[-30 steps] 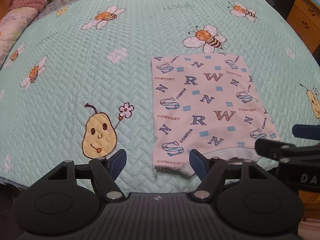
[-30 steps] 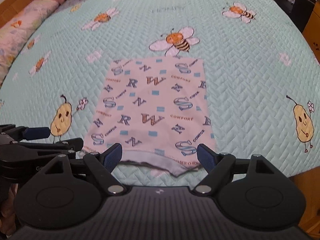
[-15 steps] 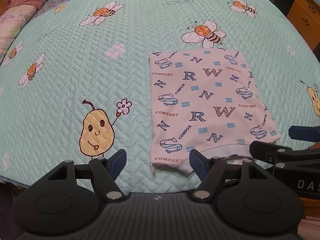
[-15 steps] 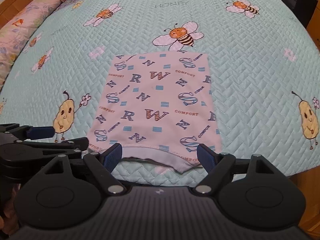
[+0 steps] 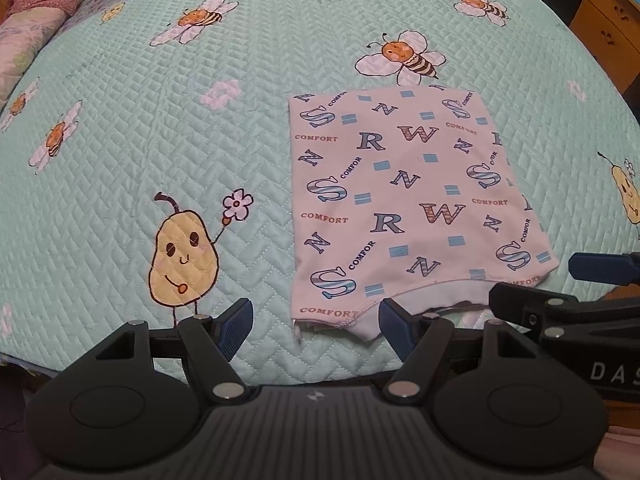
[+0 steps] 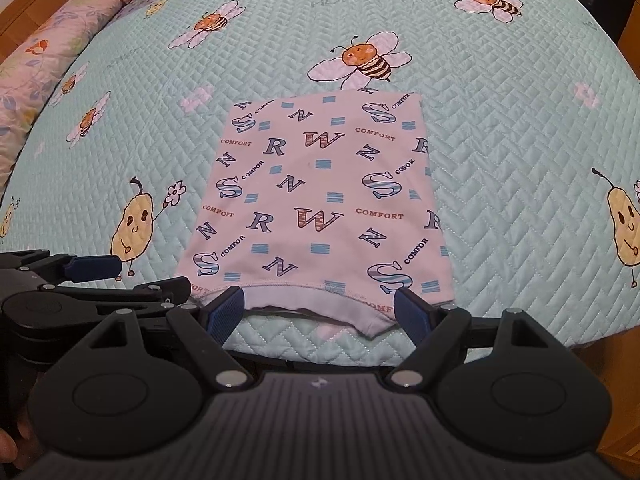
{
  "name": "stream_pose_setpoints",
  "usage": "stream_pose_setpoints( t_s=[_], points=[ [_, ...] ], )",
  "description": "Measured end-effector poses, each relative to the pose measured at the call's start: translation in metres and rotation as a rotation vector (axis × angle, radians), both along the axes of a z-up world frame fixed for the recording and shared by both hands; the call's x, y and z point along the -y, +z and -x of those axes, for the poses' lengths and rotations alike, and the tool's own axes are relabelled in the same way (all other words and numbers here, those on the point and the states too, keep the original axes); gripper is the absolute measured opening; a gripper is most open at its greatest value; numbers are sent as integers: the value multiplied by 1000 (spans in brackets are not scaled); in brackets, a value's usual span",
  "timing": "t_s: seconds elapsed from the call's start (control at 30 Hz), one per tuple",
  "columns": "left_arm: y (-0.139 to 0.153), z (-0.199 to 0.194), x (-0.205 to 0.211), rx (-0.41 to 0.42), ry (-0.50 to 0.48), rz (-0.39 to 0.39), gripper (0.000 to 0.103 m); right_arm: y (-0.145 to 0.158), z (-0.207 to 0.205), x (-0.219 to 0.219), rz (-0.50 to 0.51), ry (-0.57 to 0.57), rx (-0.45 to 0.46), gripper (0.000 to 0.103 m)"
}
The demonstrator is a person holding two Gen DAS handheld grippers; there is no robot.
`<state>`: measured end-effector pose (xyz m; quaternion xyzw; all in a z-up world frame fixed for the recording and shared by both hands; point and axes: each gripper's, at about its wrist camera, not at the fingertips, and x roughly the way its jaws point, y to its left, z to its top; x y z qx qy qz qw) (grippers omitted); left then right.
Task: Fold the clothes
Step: 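Smooth the shirt flat with both grippers along its hem, then grasp the shirt hem with both grippers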
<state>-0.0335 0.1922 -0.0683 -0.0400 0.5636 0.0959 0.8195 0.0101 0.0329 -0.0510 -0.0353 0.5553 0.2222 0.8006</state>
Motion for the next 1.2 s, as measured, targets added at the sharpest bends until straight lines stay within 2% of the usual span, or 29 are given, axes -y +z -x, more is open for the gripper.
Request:
stream_pose_setpoints(
  t_s=[0.33, 0.47, 0.6, 0.7, 0.8, 0.97, 1.03, 1.07, 1.13, 1.2],
  points=[
    [-1, -3, 1, 23, 2, 16, 72, -2, -1, 3, -25, -9, -7, 83],
    [2, -2, 3, 56, -5, -16, 72, -5, -3, 5, -38, -14, -5, 83],
    [7, -2, 4, 90, -9, -31, 72, -5, -4, 10, -75, -23, 9, 83],
    [8, -2, -2, 108, 4, -2, 72, -4, -6, 18, -131, -40, 24, 83],
    [5, -3, -16, 143, 42, 68, 72, -7, -15, 40, -270, -89, 22, 83],
    [-18, -3, -70, 243, 197, 335, 72, -42, -47, 98, -521, -249, -61, 83],
    [-36, -8, -90, 238, 255, 449, 72, -57, -60, 121, -622, -314, -94, 83],
    [-43, -10, -96, 234, 276, 477, 72, -64, -66, 132, -662, -343, -108, 83],
    [-56, -15, -103, 229, 314, 507, 72, -76, -77, 140, -671, -361, -110, 83],
    [-67, -19, -110, 226, 342, 534, 72, -85, -88, 139, -684, -332, -120, 84]
  ],
)
